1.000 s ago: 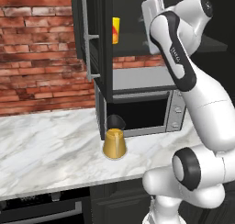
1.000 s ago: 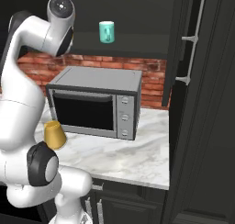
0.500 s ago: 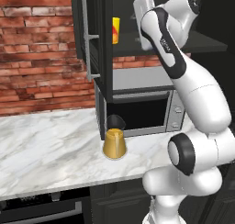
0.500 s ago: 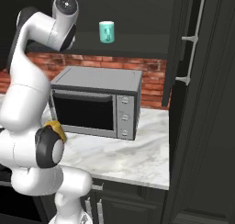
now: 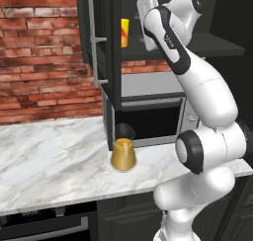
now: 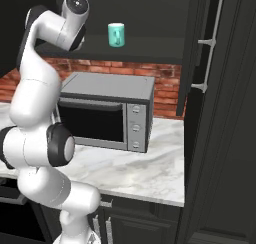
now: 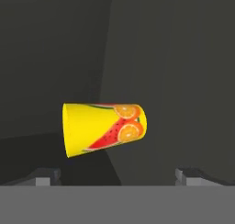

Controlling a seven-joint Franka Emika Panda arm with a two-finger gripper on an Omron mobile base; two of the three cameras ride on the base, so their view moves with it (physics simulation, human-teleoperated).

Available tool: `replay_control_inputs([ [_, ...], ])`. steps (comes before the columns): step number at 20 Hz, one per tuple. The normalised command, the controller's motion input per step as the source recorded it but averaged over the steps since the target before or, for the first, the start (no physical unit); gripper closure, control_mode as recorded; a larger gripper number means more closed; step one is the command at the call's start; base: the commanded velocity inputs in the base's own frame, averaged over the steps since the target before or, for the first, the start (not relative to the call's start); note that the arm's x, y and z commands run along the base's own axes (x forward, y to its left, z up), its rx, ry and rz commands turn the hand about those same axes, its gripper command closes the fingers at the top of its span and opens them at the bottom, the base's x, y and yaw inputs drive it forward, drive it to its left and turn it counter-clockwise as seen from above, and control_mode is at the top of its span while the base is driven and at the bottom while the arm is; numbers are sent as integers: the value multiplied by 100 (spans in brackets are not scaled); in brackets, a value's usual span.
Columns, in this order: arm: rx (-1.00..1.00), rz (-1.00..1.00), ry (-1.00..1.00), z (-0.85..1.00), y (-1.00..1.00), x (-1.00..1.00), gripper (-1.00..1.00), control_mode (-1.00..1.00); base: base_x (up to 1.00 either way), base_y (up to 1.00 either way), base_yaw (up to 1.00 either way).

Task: There is a tray on the dining counter. Grab the cup, mug, and pitcher and place them on the tray. The pitcher may be placed next to the tray if it cannot fit the tray.

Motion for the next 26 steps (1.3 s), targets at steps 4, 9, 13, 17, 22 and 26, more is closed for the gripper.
replay_control_inputs([
  [4,0,3,0,0,6,37,-100,-100,0,0,0],
  [9,0,4,1,0,3,28,-100,-100,0,0,0],
  [13,0,4,4,0,5,26,-100,-100,0,0,0],
  [17,0,4,7,0,6,21,-100,-100,0,0,0],
  [22,0,4,7,1,11,15,-100,-100,0,0,0],
  [26,0,3,2,8,8,17,-100,-100,0,0,0],
])
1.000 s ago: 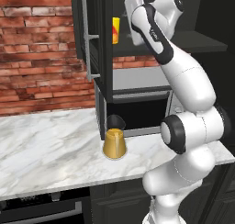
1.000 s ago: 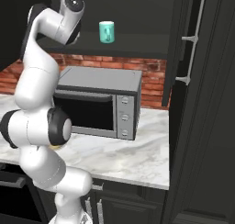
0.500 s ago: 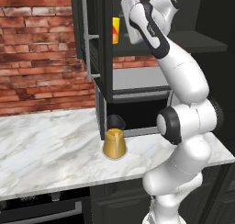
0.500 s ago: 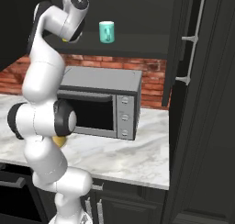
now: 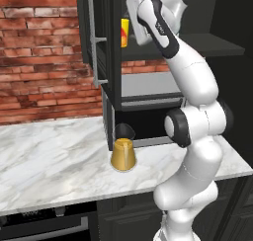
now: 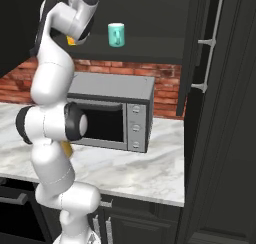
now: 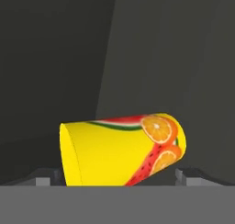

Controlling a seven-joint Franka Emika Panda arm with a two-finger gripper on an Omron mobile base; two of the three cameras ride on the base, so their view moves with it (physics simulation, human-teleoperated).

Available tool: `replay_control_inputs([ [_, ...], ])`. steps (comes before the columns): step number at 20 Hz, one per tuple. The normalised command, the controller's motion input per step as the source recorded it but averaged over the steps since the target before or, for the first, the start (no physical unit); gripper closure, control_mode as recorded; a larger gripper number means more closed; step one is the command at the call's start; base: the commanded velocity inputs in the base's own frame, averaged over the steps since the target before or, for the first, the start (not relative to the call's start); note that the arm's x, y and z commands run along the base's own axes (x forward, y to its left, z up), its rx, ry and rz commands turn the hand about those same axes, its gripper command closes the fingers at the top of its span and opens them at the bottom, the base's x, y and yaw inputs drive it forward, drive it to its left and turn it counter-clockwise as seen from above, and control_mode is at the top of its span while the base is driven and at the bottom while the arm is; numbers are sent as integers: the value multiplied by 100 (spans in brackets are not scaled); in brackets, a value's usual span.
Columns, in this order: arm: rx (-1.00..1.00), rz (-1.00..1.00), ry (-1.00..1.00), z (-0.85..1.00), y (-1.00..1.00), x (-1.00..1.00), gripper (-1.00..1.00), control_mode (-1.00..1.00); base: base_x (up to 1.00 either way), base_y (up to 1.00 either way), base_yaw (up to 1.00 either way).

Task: There is a tray on the dining counter. Grab the cup, mug, and pitcher and place them on the tray. The pitcher may be placed next to the tray if it cannot fit the tray.

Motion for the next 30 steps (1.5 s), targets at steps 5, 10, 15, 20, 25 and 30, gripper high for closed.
replay_control_inputs([
  [5,0,3,6,6,7,17,-100,-100,0,0,0],
  [10,0,5,12,0,5,6,-100,-100,0,0,0],
  [15,0,7,12,0,0,2,-100,-100,0,0,0],
  [20,0,6,8,0,0,10,-100,-100,0,0,0],
  [25,0,1,1,0,0,14,-100,-100,0,0,0],
  [30,0,0,0,6,0,10,-100,-100,0,0,0],
])
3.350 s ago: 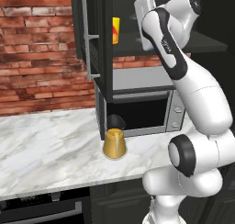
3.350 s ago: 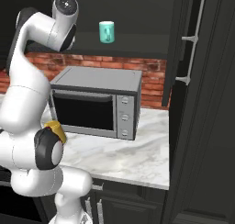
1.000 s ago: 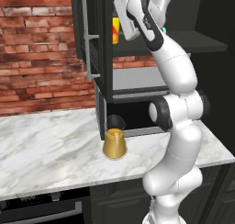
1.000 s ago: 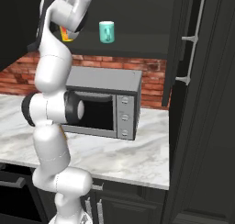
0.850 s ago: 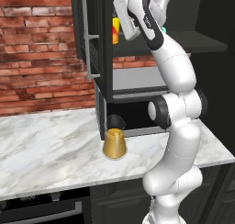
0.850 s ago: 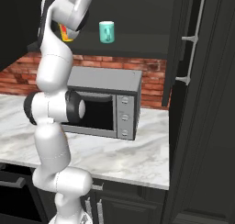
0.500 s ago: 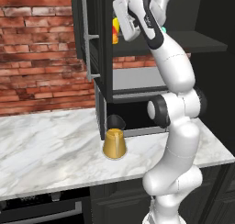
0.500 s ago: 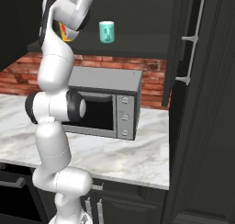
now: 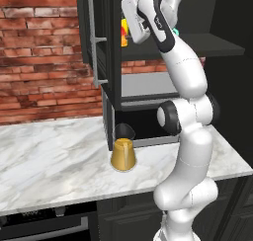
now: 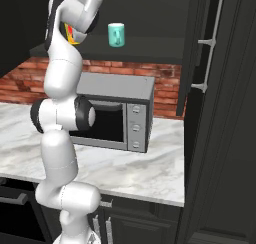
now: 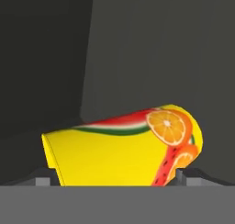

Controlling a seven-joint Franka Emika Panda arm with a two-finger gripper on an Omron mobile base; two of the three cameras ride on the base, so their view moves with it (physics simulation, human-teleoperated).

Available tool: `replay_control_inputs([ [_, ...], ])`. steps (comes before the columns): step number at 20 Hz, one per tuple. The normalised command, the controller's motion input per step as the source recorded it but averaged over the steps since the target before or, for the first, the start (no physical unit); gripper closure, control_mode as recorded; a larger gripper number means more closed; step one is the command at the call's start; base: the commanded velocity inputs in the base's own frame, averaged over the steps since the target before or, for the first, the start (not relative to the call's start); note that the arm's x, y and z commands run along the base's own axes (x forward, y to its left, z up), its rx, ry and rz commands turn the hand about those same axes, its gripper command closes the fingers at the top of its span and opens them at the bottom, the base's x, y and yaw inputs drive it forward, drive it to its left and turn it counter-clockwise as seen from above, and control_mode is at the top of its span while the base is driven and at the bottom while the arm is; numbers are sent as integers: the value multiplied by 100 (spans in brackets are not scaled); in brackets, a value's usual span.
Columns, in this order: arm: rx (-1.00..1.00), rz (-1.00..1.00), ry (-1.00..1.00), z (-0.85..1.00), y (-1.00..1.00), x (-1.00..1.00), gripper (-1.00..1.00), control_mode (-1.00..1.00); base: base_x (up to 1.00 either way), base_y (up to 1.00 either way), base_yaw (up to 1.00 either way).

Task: There is a tray on the dining counter. Grab the cup, mug, and pitcher and place them on the tray. The pitcher may be placed next to the tray if it cannot fit the tray.

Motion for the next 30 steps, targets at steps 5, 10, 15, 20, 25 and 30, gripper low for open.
replay_control_inputs([
  [5,0,0,12,0,0,1,-100,-100,0,0,0],
  [10,0,0,17,0,0,0,-100,-100,0,0,0],
  [15,-1,0,14,0,-4,0,-100,-100,0,0,0],
  [20,-7,0,3,-2,-11,0,-100,-100,0,0,0],
  [25,-13,0,0,-14,-4,0,-100,-100,0,0,0],
  [30,-14,0,5,-9,0,0,100,-100,0,0,0],
])
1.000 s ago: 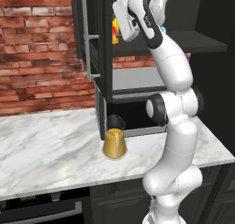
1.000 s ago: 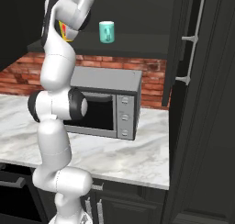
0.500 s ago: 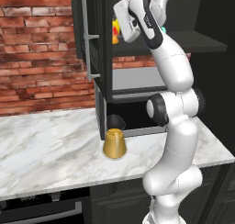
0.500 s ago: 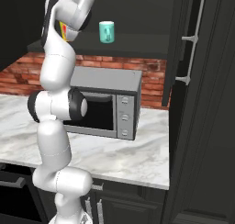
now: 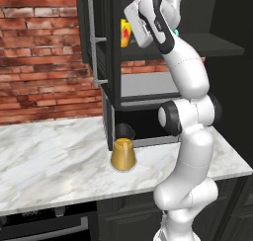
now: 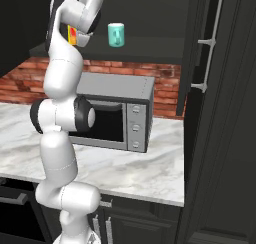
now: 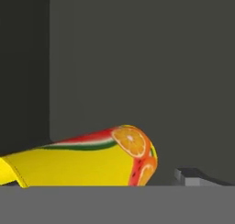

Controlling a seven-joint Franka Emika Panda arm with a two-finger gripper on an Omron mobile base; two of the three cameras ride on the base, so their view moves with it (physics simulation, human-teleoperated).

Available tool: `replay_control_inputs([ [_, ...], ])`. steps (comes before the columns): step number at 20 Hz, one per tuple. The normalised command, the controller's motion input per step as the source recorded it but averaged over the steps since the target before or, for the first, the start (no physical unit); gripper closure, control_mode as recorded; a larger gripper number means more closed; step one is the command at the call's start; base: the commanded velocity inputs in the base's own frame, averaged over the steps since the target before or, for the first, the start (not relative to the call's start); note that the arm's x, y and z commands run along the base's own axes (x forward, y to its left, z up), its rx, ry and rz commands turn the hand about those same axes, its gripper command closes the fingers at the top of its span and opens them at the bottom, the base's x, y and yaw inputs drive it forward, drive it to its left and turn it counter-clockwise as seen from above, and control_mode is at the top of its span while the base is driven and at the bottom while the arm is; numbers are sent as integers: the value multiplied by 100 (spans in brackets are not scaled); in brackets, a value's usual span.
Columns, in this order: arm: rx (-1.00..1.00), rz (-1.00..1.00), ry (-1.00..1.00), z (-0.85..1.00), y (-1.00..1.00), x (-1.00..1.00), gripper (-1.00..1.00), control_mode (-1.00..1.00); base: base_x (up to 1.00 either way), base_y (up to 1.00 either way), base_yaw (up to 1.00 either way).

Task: There is a tray on the dining counter. Grab the cup, mug, and pitcher and place them on the tray. The pitcher may be placed next to the tray if it cannot fit the tray.

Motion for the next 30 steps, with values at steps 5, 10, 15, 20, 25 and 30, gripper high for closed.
replay_control_inputs([
  [5,-4,0,1,-2,0,0,100,-100,0,0,0],
  [10,-1,0,1,0,0,-24,100,-100,0,0,0],
  [15,0,-3,-7,0,-17,-63,100,-100,0,0,0],
  [20,0,-9,-21,0,-27,-72,100,-100,0,0,0],
  [25,0,-11,-19,0,-29,-78,100,-100,0,0,0],
  [30,0,-12,-19,0,-23,-79,100,-100,0,0,0],
])
